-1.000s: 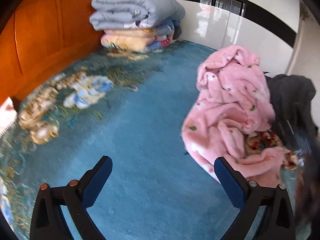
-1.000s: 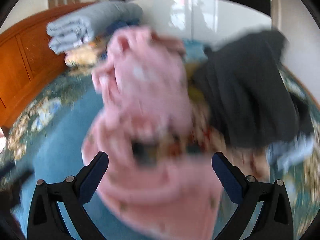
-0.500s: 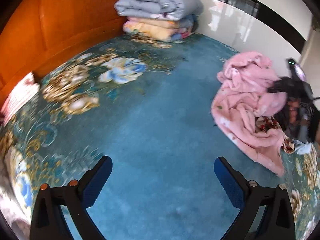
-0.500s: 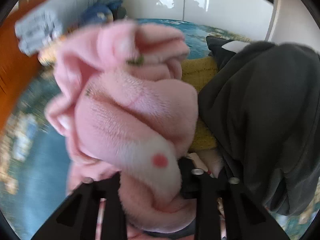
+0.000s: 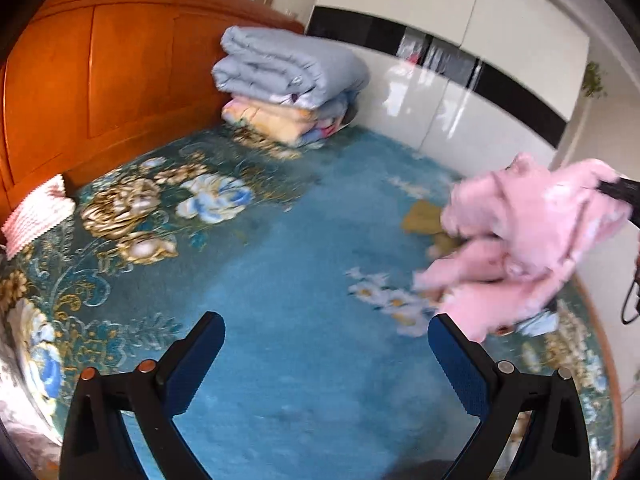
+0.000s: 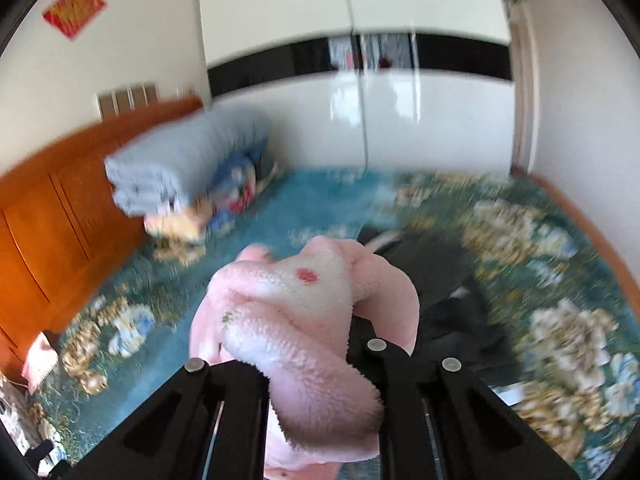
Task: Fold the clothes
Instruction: 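Grasp the pink fleece garment with the right gripper and lift it, then carry the pink garment with the right gripper and lay it on the bed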
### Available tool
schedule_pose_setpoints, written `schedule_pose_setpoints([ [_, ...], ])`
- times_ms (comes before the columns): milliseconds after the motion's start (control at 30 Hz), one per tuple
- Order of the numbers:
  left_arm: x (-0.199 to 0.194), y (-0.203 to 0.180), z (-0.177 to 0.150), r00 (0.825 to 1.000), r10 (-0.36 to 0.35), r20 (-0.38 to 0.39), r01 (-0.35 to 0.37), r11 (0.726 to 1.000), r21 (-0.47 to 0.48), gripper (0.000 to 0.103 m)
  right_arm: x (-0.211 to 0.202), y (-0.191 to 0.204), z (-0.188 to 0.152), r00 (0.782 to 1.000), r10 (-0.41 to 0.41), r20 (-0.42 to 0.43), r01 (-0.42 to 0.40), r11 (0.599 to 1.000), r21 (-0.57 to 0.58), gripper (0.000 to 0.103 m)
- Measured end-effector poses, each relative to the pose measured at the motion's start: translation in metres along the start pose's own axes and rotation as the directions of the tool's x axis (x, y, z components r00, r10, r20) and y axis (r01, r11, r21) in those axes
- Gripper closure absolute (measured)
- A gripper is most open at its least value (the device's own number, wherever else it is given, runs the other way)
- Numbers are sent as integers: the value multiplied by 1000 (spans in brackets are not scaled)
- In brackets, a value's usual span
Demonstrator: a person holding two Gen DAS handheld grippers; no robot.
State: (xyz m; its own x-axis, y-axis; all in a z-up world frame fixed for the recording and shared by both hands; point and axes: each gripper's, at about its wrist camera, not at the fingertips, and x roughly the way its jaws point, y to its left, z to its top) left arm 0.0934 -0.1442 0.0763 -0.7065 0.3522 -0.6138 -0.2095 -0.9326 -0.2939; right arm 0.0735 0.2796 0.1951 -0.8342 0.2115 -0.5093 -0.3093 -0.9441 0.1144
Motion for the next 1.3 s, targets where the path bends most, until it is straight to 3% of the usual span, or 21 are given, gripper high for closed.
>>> schedule_pose_setpoints([
  [200,-7,-38,-1,994,-100,-40,101,994,37,0,-141,-42,37,984,-62,169,65,998,-11,91],
  [333,-6,-62,-1,985,-146,-88,150,987,48,0,-201,-39,50,964,-100,246,123,989,-78,91],
  [467,-12,-75,0,979,-169,-116,176,983,57,0,-191,-30,45,974,-106,201,124,989,-80,91],
  [567,-19,-71,4,979,-164,-118,170,984,45,0,-164,-15,35,988,-58,141,67,996,-60,91],
  [700,-20,-56,7,985,-133,-115,137,990,27,0,-158,1,33,985,35,170,-34,999,-7,91],
  [800,-17,-47,5,986,-112,-125,115,993,17,0,-159,-11,34,981,28,192,-42,997,68,91],
  [867,-14,-40,4,986,-98,-132,100,995,10,0,-151,-27,27,984,-7,176,-14,993,118,91],
  [967,-8,-33,1,986,-78,-148,80,997,9,0,-125,-69,-5,996,-40,75,22,974,225,91],
  [1033,-1,-33,-3,983,-70,-167,73,997,15,0,-104,-100,-45,995,-102,-20,103,957,272,91],
  [1133,13,-36,-10,977,-59,-206,66,998,25,0,-68,-142,-114,953,-223,-205,275,919,281,91],
  [1200,23,-40,-14,971,-55,-234,64,997,31,0,-51,-172,-160,904,-261,-337,369,877,309,91],
  [1267,33,-45,-16,965,-53,-257,64,997,37,0,-39,-204,-208,840,-280,-464,458,825,332,91],
  [1300,38,-47,-18,962,-51,-269,64,997,40,0,-40,-216,-226,825,-273,-495,477,807,349,90],
])
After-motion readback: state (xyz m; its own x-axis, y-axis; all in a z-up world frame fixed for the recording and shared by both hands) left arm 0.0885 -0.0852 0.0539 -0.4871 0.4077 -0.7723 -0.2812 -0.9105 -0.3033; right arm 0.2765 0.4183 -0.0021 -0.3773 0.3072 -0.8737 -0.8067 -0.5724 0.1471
